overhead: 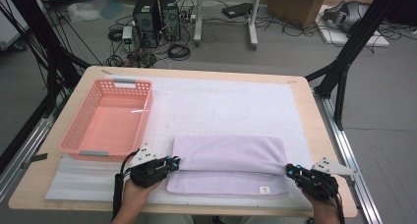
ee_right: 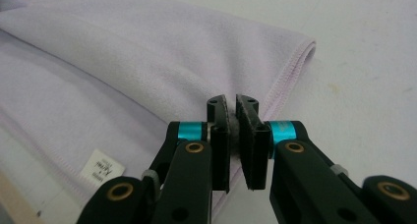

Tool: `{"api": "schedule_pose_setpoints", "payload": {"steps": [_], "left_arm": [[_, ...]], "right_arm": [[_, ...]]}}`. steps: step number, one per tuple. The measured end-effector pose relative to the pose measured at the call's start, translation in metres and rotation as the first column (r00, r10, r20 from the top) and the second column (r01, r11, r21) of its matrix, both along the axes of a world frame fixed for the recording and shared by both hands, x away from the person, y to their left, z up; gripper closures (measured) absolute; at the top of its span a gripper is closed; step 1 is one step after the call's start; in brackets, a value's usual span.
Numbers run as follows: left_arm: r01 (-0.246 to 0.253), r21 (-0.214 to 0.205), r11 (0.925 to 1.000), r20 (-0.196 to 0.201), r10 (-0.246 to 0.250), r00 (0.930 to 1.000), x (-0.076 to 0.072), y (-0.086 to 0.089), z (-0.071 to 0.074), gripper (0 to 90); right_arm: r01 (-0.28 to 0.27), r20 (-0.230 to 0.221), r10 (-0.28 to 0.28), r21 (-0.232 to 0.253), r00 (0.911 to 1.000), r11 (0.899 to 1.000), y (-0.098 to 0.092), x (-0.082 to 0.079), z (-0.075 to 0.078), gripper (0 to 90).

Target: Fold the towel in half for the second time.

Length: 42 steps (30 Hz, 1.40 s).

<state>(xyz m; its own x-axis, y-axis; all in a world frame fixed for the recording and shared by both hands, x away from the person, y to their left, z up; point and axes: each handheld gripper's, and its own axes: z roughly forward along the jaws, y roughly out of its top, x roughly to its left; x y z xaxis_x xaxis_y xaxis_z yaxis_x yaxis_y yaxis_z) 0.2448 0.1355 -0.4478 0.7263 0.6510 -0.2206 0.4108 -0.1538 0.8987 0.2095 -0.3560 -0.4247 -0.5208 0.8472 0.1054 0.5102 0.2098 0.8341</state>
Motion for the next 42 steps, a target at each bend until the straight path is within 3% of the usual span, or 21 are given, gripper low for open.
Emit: {"api": "schedule_pose_setpoints", "payload": {"steps": [7, 18, 22, 24, 25, 26, 28, 30, 31, 33, 36, 38, 39, 42], "left_arm": [[0.006, 0.019, 0.9998, 0.01, -0.006, 0.9999, -0.013, 0.003, -0.002, 83.4], [0.027, 0.007, 0.9996, 0.004, -0.027, 0.9996, -0.029, 0.01, 0.004, 83.5], [0.043, 0.007, 0.999, -0.022, -0.043, 0.9988, -0.036, 0.012, 0.0, 82.8], [0.031, 0.009, 0.9995, -0.032, -0.031, 0.999, -0.035, 0.012, -0.002, 78.0], [0.016, 0.006, 0.9999, -0.042, -0.015, 0.999, -0.034, 0.012, -0.002, 71.5], [0.005, -0.008, 1.0, -0.04, -0.005, 0.9992, -0.033, 0.013, -0.002, 65.9], [-0.013, -0.023, 0.9997, -0.022, 0.013, 0.9997, -0.033, 0.015, 0.001, 57.9], [-0.021, -0.04, 0.999, -0.01, 0.021, 0.9997, -0.032, 0.017, 0.003, 57.6], [-0.032, -0.056, 0.9979, -0.01, 0.032, 0.9995, -0.032, 0.018, 0.003, 57.6], [-0.034, -0.069, 0.997, -0.009, 0.034, 0.9994, -0.031, 0.018, 0.004, 57.6], [-0.038, -0.066, 0.9971, 0.004, 0.038, 0.9993, -0.032, 0.018, 0.005, 57.5], [-0.043, -0.062, 0.9972, 0.015, 0.044, 0.9989, -0.032, 0.02, 0.006, 57.4], [-0.046, -0.062, 0.997, 0.02, 0.047, 0.9987, -0.032, 0.022, 0.007, 57.2], [-0.059, -0.067, 0.996, 0.028, 0.061, 0.9977, -0.032, 0.025, 0.009, 56.6]], "right_arm": [[-0.014, 0.007, 0.014, 0.008, 0.9999, 1.0, 0.001, -0.015, -0.002, 83.9], [-0.015, 0.003, 0.015, -0.004, 0.9999, 1.0, 0.002, -0.027, 0.001, 84.2], [-0.026, -0.011, 0.026, -0.003, 0.9996, 1.0, 0.003, -0.033, -0.001, 84.1], [-0.03, -0.023, 0.029, -0.015, 0.9993, 0.999, 0.002, -0.033, -0.003, 83.8], [-0.026, -0.032, 0.026, -0.018, 0.9991, 0.999, 0.001, -0.033, -0.003, 81.7], [-0.021, -0.031, 0.02, -0.02, 0.9993, 1.0, 0.001, -0.033, -0.003, 73.5], [0.008, -0.024, -0.007, 0.021, 0.9997, 1.0, 0.0, -0.033, 0.002, 60.2], [-0.002, -0.004, 0.003, 0.096, 1.0, 0.995, 0.003, -0.032, 0.007, 51.1], [-0.019, 0.006, 0.018, 0.104, 0.9998, 0.994, 0.008, -0.031, 0.009, 48.4], [-0.049, 0.014, 0.048, 0.039, 0.9987, 0.998, 0.022, -0.028, 0.008, 50.3], [-0.072, -0.037, 0.071, -0.035, 0.9968, 0.997, 0.036, -0.018, -0.003, 57.4], [-0.109, -0.081, 0.102, -0.09, 0.9915, 0.99, 0.04, -0.016, -0.01, 75.2], [-0.121, -0.088, 0.112, -0.107, 0.9898, 0.987, 0.041, -0.017, -0.011, 80.8], [-0.143, -0.087, 0.134, -0.105, 0.9871, 0.984, 0.036, -0.026, -0.007, 82.7]]}}
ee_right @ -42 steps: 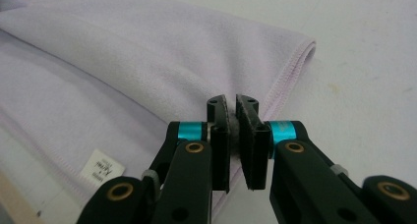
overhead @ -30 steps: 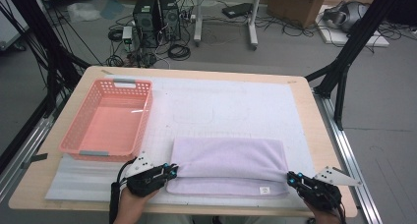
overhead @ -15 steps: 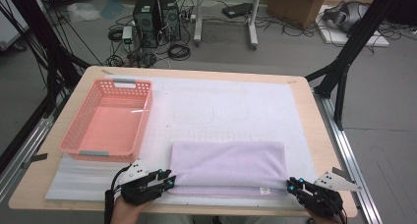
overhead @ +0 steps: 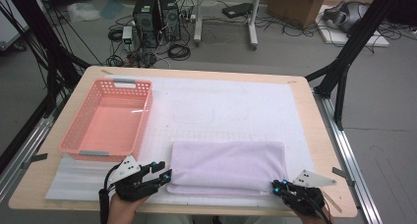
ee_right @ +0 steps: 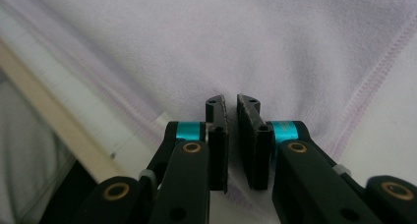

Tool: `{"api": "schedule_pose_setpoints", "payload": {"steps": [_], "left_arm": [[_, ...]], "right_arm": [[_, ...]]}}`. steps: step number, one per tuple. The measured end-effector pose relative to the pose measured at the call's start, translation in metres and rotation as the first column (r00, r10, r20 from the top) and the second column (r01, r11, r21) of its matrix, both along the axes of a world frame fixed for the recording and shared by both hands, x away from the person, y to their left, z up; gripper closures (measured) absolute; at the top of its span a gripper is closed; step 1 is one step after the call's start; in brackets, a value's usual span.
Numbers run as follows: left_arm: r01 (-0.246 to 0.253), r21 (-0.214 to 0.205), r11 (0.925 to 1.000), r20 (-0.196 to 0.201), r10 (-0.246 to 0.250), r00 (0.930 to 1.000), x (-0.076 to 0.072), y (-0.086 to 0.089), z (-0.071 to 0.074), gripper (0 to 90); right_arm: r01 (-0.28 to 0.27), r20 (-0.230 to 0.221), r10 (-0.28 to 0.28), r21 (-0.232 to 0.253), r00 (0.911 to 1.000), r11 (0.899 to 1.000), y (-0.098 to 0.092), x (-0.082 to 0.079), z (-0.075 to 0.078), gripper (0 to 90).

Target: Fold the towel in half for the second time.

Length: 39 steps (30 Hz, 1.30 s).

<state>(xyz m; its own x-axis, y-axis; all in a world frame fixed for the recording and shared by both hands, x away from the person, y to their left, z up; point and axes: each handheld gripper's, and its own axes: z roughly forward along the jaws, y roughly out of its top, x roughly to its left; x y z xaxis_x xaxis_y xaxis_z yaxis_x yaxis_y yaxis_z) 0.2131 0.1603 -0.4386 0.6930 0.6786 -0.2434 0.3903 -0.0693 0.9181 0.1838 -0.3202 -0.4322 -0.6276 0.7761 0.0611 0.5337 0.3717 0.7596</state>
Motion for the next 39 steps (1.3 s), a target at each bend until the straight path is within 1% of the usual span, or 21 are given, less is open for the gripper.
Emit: {"api": "schedule_pose_setpoints", "payload": {"steps": [1, 2, 3, 4, 5, 6, 7, 8, 9, 10, 11, 13, 15, 20, 22, 25, 28, 30, 32, 35, 39], "left_arm": [[-0.003, -0.001, 1.0, -0.002, 0.003, 1.0, 0.0, 0.001, 0.0, 56.4], [-0.005, -0.001, 1.0, -0.004, 0.005, 1.0, 0.0, 0.001, 0.0, 55.8], [-0.006, -0.001, 1.0, -0.004, 0.006, 1.0, 0.0, 0.001, 0.0, 55.5], [-0.005, -0.001, 1.0, -0.001, 0.005, 1.0, 0.0, 0.0, 0.0, 55.5], [-0.005, -0.001, 1.0, 0.001, 0.005, 1.0, 0.0, -0.001, 0.0, 55.3], [-0.003, -0.001, 1.0, 0.001, 0.003, 1.0, 0.0, -0.001, 0.0, 55.1], [0.0, 0.003, 1.0, 0.002, 0.0, 1.0, 0.0, -0.002, 0.0, 55.1], [0.0, 0.008, 1.0, 0.0, 0.0, 1.0, 0.0, -0.003, 0.0, 54.8], [0.001, 0.008, 1.0, -0.002, -0.001, 1.0, 0.0, -0.004, 0.0, 54.4], [0.003, 0.013, 0.9999, -0.005, -0.003, 1.0, 0.0, -0.005, -0.001, 53.9], [0.003, 0.015, 0.9999, -0.011, -0.002, 0.9999, 0.0, -0.007, -0.001, 53.0], [0.001, 0.035, 0.9994, -0.015, 0.0, 0.9999, 0.001, -0.009, -0.002, 52.0], [0.0, 0.05, 0.9987, -0.023, 0.001, 0.9997, 0.003, -0.012, -0.004, 51.5], [-0.022, 0.069, 0.9974, -0.04, 0.025, 0.9989, 0.008, -0.013, -0.007, 49.7], [-0.029, 0.067, 0.9973, -0.05, 0.033, 0.9982, 0.011, -0.013, -0.007, 48.0], [-0.047, 0.056, 0.9973, -0.052, 0.05, 0.9974, 0.016, -0.014, -0.005, 48.0], [-0.055, 0.057, 0.9968, -0.059, 0.059, 0.9965, 0.025, -0.015, -0.006, 48.0], [-0.056, 0.069, 0.9961, -0.073, 0.061, 0.9955, 0.034, -0.017, -0.007, 47.3], [-0.054, 0.076, 0.9957, -0.077, 0.059, 0.9952, 0.04, -0.02, -0.006, 46.4], [-0.06, 0.079, 0.9951, -0.077, 0.066, 0.9948, 0.055, -0.024, -0.004, 45.6], [-0.066, 0.101, 0.9927, -0.091, 0.076, 0.993, 0.073, -0.031, -0.006, 45.9]], "right_arm": [[-0.012, -0.004, 0.012, 0.001, 0.9999, 1.0, -0.002, -0.003, 0.001, 81.7], [-0.027, -0.021, 0.028, 0.006, 0.9994, 1.0, -0.005, -0.005, 0.001, 80.3], [-0.03, -0.03, 0.03, 0.007, 0.9991, 1.0, -0.007, -0.007, 0.001, 78.7], [-0.025, -0.026, 0.026, 0.018, 0.9993, 1.0, -0.009, -0.009, 0.002, 74.5], [-0.022, -0.016, 0.023, 0.048, 0.9996, 0.999, -0.013, -0.01, 0.004, 71.1], [-0.007, 0.007, 0.006, 0.077, 1.0, 0.997, -0.015, -0.011, 0.007, 67.7], [0.011, 0.028, -0.014, 0.098, 0.9995, 0.995, -0.017, -0.012, 0.01, 67.0], [0.025, 0.052, -0.031, 0.107, 0.9982, 0.994, -0.017, -0.012, 0.012, 65.7], [0.039, 0.062, -0.046, 0.107, 0.997, 0.993, -0.017, -0.011, 0.013, 64.9], [0.058, 0.077, -0.065, 0.096, 0.9948, 0.994, -0.016, -0.01, 0.013, 65.1], [0.062, 0.076, -0.069, 0.081, 0.9948, 0.995, -0.014, -0.009, 0.011, 65.1], [0.071, 0.056, -0.074, 0.042, 0.9957, 0.997, -0.011, -0.005, 0.006, 64.2], [0.084, 0.056, -0.084, 0.017, 0.9949, 0.996, -0.009, -0.003, 0.002, 63.3], [0.141, 0.082, -0.144, 0.045, 0.9862, 0.989, -0.017, -0.001, 0.007, 60.3], [0.153, 0.086, -0.157, 0.054, 0.9838, 0.987, -0.02, 0.0, 0.008, 59.9], [0.169, 0.092, -0.175, 0.067, 0.9802, 0.983, -0.023, 0.004, 0.009, 59.5], [0.181, 0.086, -0.189, 0.087, 0.9782, 0.98, -0.026, 0.01, 0.009, 59.2], [0.186, 0.083, -0.193, 0.089, 0.9776, 0.979, -0.028, 0.015, 0.008, 58.0], [0.188, 0.081, -0.195, 0.087, 0.9774, 0.978, -0.03, 0.021, 0.008, 56.8], [0.192, 0.083, -0.2, 0.098, 0.9762, 0.976, -0.032, 0.03, 0.008, 54.4], [0.192, 0.071, -0.199, 0.098, 0.9775, 0.977, -0.034, 0.044, 0.005, 52.9]]}}
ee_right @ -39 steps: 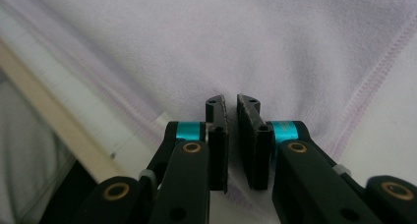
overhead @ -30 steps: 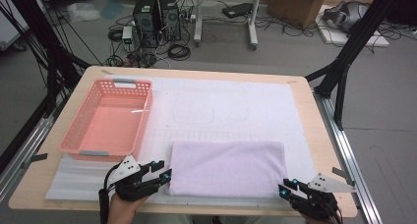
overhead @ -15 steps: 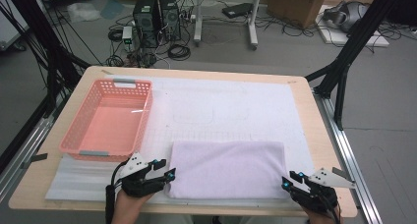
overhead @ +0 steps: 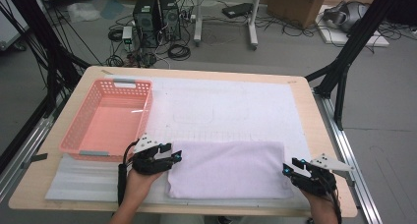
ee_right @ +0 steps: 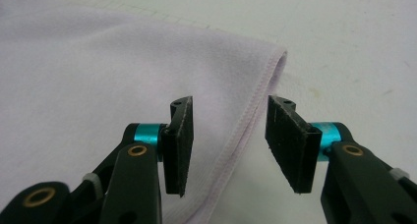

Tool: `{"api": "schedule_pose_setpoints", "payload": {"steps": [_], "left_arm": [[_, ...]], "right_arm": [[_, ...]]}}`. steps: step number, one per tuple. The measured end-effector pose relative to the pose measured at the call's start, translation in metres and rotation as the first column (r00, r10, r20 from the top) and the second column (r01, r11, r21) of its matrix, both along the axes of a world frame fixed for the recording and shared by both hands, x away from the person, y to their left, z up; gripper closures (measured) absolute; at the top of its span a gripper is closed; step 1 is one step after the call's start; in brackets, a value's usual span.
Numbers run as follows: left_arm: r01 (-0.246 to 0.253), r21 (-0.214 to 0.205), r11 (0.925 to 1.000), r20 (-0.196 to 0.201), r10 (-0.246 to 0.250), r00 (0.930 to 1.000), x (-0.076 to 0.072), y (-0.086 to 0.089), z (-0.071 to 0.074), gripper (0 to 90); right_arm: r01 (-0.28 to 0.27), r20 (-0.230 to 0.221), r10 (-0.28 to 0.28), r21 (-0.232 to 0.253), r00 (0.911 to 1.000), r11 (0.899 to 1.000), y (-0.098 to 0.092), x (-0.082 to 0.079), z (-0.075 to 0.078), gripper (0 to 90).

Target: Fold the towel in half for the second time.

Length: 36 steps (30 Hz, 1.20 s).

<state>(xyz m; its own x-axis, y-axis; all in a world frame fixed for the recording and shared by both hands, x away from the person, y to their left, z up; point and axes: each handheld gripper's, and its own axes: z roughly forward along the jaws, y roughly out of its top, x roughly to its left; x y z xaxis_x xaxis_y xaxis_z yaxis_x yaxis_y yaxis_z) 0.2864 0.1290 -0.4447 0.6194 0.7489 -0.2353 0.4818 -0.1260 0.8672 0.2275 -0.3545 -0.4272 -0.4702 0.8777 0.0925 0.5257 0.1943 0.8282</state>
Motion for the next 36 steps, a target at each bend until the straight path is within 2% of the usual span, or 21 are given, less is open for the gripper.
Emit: {"api": "schedule_pose_setpoints", "payload": {"steps": [2, 3, 6, 9, 12, 13, 15, 16, 18, 20, 23, 25, 27, 29, 30, 31, 32, 34, 36], "left_arm": [[-0.002, 0.024, 0.9997, 0.017, 0.002, 0.9998, 0.006, -0.004, 0.0, 50.0], [-0.002, 0.03, 0.9996, 0.012, 0.002, 0.9999, 0.009, -0.006, 0.0, 52.2], [0.008, 0.052, 0.9986, -0.004, -0.008, 1.0, 0.016, -0.011, 0.0, 57.9], [0.022, 0.063, 0.9977, -0.059, -0.018, 0.9981, 0.02, -0.014, -0.006, 62.6], [0.01, 0.083, 0.9965, -0.076, -0.004, 0.9971, 0.021, -0.017, -0.007, 74.9], [0.009, 0.079, 0.9968, -0.088, -0.002, 0.9961, 0.022, -0.016, -0.007, 80.2], [-0.017, 0.058, 0.9982, -0.114, 0.023, 0.9933, 0.023, -0.014, -0.007, 83.9], [-0.038, 0.045, 0.9983, -0.11, 0.043, 0.993, 0.024, -0.012, -0.006, 84.4], [-0.086, 0.017, 0.9961, -0.081, 0.088, 0.9929, 0.026, -0.008, -0.005, 85.1], [-0.118, 0.01, 0.9929, -0.066, 0.119, 0.9907, 0.027, -0.004, -0.005, 85.2], [-0.134, 0.03, 0.9906, -0.035, 0.135, 0.9903, 0.027, -0.006, -0.005, 85.3], [-0.15, 0.024, 0.9884, -0.027, 0.15, 0.9883, 0.028, -0.007, -0.005, 85.3], [-0.152, 0.013, 0.9883, -0.04, 0.153, 0.9875, 0.029, -0.005, -0.006, 84.9], [-0.142, 0.017, 0.9896, -0.03, 0.143, 0.9893, 0.028, -0.005, -0.005, 80.1], [-0.136, 0.018, 0.9905, -0.024, 0.137, 0.9903, 0.028, -0.006, -0.005, 72.5], [-0.126, 0.024, 0.9917, -0.031, 0.127, 0.9914, 0.027, -0.005, -0.005, 63.7], [-0.104, 0.024, 0.9942, -0.049, 0.105, 0.9932, 0.027, -0.005, -0.005, 58.9], [-0.059, 0.034, 0.9977, -0.072, 0.062, 0.9955, 0.026, -0.007, -0.006, 57.8], [-0.029, 0.028, 0.9992, -0.1, 0.032, 0.9944, 0.025, -0.009, -0.006, 51.4]], "right_arm": [[0.009, -0.009, -0.009, 0.024, 0.9999, 1.0, 0.001, 0.011, -0.002, 53.4], [0.014, -0.017, -0.013, 0.042, 0.9998, 0.999, 0.003, 0.017, -0.004, 53.4], [0.012, -0.021, -0.012, 0.011, 0.9997, 1.0, 0.011, 0.035, -0.006, 53.8], [0.028, -0.047, -0.03, -0.031, 0.9985, 0.999, 0.016, 0.049, -0.01, 55.2], [0.025, -0.082, -0.028, -0.042, 0.9962, 0.999, 0.017, 0.058, -0.016, 61.8], [0.025, -0.091, -0.028, -0.038, 0.9954, 0.999, 0.017, 0.06, -0.018, 64.8], [0.018, -0.097, -0.022, -0.036, 0.9951, 0.999, 0.016, 0.061, -0.018, 78.8], [0.006, -0.099, -0.009, -0.029, 0.995, 1.0, 0.015, 0.062, -0.017, 83.1], [0.003, -0.085, -0.007, -0.044, 0.9964, 0.999, 0.015, 0.061, -0.017, 85.4], [0.023, -0.07, -0.025, -0.032, 0.9972, 0.999, 0.013, 0.062, -0.015, 85.6], [0.061, -0.029, -0.062, -0.007, 0.9977, 0.998, 0.009, 0.063, -0.014, 85.6], [0.079, -0.015, -0.079, -0.017, 0.9967, 0.997, 0.012, 0.063, -0.013, 85.6], [0.082, -0.027, -0.084, -0.047, 0.9961, 0.995, 0.015, 0.063, -0.015, 84.6], [0.08, -0.047, -0.084, -0.072, 0.9954, 0.994, 0.016, 0.063, -0.016, 73.5], [0.08, -0.047, -0.082, -0.057, 0.9955, 0.995, 0.015, 0.061, -0.016, 68.5], [0.084, -0.038, -0.086, -0.048, 0.9955, 0.995, 0.013, 0.06, -0.014, 63.6], [0.088, -0.035, -0.09, -0.038, 0.9954, 0.995, 0.011, 0.058, -0.012, 59.4], [0.095, -0.045, -0.095, -0.015, 0.9944, 0.995, 0.007, 0.056, -0.01, 51.5], [0.085, -0.071, -0.085, -0.007, 0.9938, 0.996, 0.004, 0.055, -0.012, 48.1]]}}
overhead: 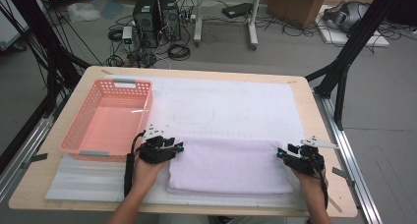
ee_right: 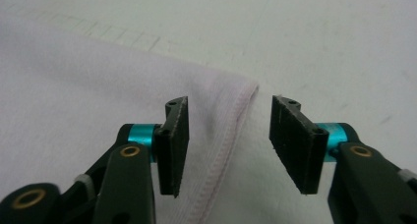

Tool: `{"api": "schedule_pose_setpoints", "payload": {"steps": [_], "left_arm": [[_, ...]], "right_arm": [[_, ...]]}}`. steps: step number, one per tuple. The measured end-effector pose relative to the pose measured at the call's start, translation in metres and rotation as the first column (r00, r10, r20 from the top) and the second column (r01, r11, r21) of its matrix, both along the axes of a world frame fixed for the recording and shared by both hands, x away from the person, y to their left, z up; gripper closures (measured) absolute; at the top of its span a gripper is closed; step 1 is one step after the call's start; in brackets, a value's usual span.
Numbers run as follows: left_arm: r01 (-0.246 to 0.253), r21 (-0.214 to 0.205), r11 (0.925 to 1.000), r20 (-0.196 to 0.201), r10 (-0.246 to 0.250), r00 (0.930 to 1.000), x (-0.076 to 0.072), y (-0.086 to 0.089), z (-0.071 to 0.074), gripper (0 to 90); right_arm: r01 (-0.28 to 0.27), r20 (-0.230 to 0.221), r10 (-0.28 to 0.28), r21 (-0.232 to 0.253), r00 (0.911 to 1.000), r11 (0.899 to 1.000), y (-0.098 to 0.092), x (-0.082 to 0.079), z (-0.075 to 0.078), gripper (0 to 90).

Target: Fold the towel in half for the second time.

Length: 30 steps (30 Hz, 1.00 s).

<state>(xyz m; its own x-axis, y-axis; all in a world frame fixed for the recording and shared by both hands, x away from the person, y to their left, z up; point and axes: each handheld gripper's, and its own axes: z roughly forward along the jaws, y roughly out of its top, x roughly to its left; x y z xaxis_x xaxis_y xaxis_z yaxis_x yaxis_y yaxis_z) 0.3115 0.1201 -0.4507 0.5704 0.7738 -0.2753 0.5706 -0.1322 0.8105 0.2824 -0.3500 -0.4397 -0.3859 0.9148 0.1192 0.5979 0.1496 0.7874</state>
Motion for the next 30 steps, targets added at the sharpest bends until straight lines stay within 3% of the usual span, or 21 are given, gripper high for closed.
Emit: {"api": "schedule_pose_setpoints", "payload": {"steps": [3, 5, 7, 10, 13, 18, 20, 22, 25, 30], "left_arm": [[0.02, 0.009, 0.9998, -0.016, -0.02, 0.9997, 0.0, -0.003, -0.002, 46.5], [0.053, -0.017, 0.9984, -0.042, -0.054, 0.9977, 0.001, -0.004, -0.003, 47.0], [0.077, -0.006, 0.997, -0.043, -0.077, 0.9961, 0.0, -0.007, -0.003, 53.5], [0.055, 0.022, 0.9982, -0.048, -0.054, 0.9974, 0.0, -0.009, -0.004, 71.8], [0.015, -0.003, 0.9999, -0.086, -0.015, 0.9962, 0.001, -0.009, -0.003, 82.0], [-0.005, 0.004, 1.0, -0.056, 0.006, 0.9984, 0.008, -0.007, 0.004, 83.5], [-0.017, -0.001, 0.9998, -0.019, 0.017, 0.9997, 0.014, -0.011, 0.009, 83.5], [-0.021, 0.01, 0.9997, -0.017, 0.021, 0.9996, 0.024, -0.015, 0.01, 83.5], [-0.029, -0.005, 0.9996, 0.014, 0.029, 0.9995, 0.038, -0.019, 0.012, 83.4], [-0.063, -0.006, 0.998, 0.017, 0.063, 0.9979, 0.053, -0.021, 0.014, 83.1]], "right_arm": [[-0.03, -0.056, 0.029, -0.012, 0.998, 0.999, 0.002, 0.0, -0.007, 46.3], [-0.029, -0.073, 0.029, -0.002, 0.9969, 1.0, 0.002, 0.0, -0.009, 48.0], [-0.039, -0.087, 0.039, 0.001, 0.9954, 0.999, 0.002, 0.002, -0.007, 58.4], [-0.078, -0.114, 0.085, 0.064, 0.9898, 0.995, 0.003, 0.004, -0.008, 77.8], [-0.092, -0.121, 0.1, 0.071, 0.9877, 0.993, 0.001, 0.006, -0.007, 81.0], [-0.066, -0.057, 0.069, 0.053, 0.996, 0.996, -0.002, 0.009, 0.0, 81.7], [-0.058, -0.016, 0.058, 0.005, 0.9982, 0.998, 0.0, 0.012, 0.004, 81.6], [-0.04, 0.009, 0.041, -0.014, 0.9991, 0.999, -0.001, 0.015, 0.006, 81.6], [-0.012, 0.027, 0.012, -0.012, 0.9996, 1.0, -0.004, 0.026, 0.008, 81.5], [0.013, 0.026, -0.013, -0.025, 0.9996, 1.0, -0.003, 0.047, 0.008, 81.3]]}}
